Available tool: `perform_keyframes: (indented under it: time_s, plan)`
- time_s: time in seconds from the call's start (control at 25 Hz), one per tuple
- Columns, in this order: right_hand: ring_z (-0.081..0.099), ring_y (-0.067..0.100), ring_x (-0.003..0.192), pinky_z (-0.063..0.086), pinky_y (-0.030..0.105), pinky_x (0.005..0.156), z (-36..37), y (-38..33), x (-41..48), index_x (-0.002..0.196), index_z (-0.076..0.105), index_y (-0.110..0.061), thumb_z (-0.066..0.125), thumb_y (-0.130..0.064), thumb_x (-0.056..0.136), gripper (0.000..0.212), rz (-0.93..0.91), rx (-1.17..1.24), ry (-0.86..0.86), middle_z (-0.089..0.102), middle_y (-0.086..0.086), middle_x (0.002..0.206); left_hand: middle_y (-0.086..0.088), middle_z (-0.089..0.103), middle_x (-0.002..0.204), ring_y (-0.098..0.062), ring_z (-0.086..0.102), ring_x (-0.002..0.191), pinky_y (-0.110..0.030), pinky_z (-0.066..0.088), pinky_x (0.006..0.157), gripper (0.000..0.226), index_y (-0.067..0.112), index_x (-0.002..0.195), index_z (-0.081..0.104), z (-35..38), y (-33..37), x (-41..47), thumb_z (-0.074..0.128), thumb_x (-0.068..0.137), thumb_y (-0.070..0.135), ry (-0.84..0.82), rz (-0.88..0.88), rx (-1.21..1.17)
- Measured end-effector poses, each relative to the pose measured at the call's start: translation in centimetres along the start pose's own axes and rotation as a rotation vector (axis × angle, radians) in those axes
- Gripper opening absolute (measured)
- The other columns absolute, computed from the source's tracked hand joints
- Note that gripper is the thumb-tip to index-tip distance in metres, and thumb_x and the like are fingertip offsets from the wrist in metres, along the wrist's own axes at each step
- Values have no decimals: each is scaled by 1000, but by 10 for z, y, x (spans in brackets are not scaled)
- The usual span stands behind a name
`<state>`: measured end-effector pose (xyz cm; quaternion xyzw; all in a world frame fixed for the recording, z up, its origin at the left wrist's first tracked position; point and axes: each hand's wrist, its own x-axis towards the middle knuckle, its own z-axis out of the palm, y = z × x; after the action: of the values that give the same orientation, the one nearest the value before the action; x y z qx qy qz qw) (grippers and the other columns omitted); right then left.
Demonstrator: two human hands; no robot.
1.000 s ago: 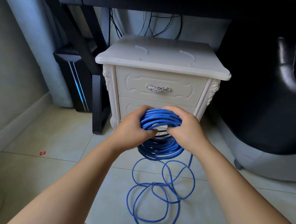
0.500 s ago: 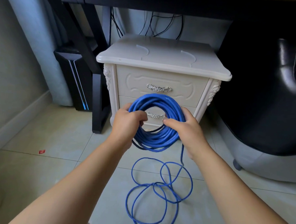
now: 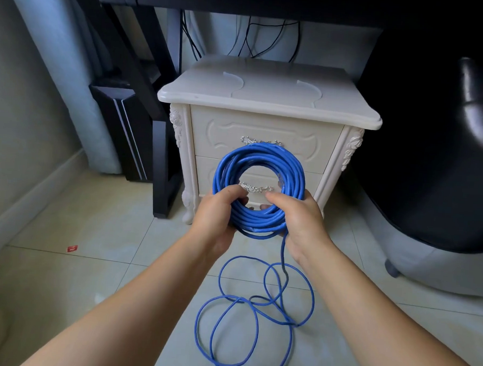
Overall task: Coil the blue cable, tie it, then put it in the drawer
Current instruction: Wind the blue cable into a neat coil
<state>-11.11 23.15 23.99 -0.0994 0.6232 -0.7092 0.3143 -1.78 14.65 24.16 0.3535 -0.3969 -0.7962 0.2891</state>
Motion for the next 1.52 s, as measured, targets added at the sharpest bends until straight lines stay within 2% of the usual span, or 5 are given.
perform_keyframes:
  time_s: [0.24,0.48,0.72,0.96,1.52]
  plan:
    - [58,20,71,49,36,70,-11,-11,9,87,59,-17,65,2,67,28,-158,-181,63,56,-1,72,-9,72,111,-27,67,108,-47,51,97,42,12,112,66,-5,11,2,71,70,13,-130,22,238]
    - [57,9,70,45,24,63,-16,-23,0,94,60,-32,66,0,69,41,-466,-729,-94,63,-10,80,10,56,130,-3,63,108,-12,50,82,77,34,140,44,-14,23,2,74,77,1,-252,429,728]
    - [60,11,85,52,30,76,-13,-14,-5,104,62,-30,68,-1,69,46,-562,-822,-163,64,-10,95,9,62,69,-1,54,57,-12,41,54,29,22,93,59,-10,18,-3,67,74,1,-145,564,1004]
    - [64,-4,85,50,13,73,-15,-22,-7,107,61,-42,76,-20,78,40,-386,-594,-180,68,-20,94,0,58,68,-10,49,54,-19,41,51,29,13,94,63,-7,21,0,67,72,-6,-41,431,734]
    - [70,33,94,54,51,94,1,6,-6,105,61,-11,79,-8,71,39,-99,-62,-72,67,14,93,0,51,64,-13,50,54,-33,44,65,19,11,93,58,0,1,-4,56,81,-4,131,112,-70]
